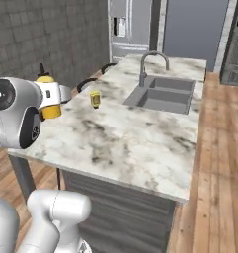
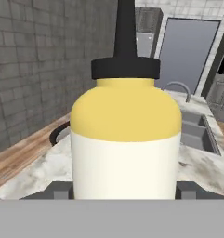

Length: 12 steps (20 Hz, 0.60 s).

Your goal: The dining table condiment station is running low on mustard. Refill the condiment station by opening the cabinet and taking the mustard from the cabinet and placing it on the dining table.

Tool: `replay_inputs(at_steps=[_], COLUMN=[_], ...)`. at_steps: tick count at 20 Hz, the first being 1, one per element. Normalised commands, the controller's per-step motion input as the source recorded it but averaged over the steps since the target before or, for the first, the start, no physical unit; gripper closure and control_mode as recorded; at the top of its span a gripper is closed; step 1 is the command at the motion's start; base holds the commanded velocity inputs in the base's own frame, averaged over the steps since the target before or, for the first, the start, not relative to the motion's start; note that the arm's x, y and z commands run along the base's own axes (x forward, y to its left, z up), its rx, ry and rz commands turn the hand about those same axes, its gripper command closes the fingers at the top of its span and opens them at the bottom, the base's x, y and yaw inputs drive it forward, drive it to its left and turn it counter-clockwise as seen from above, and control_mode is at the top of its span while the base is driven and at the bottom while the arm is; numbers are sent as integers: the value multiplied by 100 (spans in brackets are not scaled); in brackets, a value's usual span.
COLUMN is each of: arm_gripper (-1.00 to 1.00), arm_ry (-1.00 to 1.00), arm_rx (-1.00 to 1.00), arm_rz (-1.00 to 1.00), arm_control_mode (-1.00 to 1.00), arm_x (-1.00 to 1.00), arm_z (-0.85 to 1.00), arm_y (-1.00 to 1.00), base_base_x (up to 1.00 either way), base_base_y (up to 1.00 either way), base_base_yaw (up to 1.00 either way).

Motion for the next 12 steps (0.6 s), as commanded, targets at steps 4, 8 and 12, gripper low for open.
replay_inputs(at_steps=[4, 8, 12], arm_gripper=[100, 100, 100], arm_ry=[0, 0, 0], arm_rx=[0, 0, 0], arm_rz=[0, 0, 0], arm_control_mode=[100, 100, 100], arm_x=[0, 0, 0], arm_z=[0, 0, 0], arm_y=[0, 0, 0], base_base_x=[-10, -47, -32], base_base_y=[100, 100, 100], base_base_yaw=[-41, -21, -16])
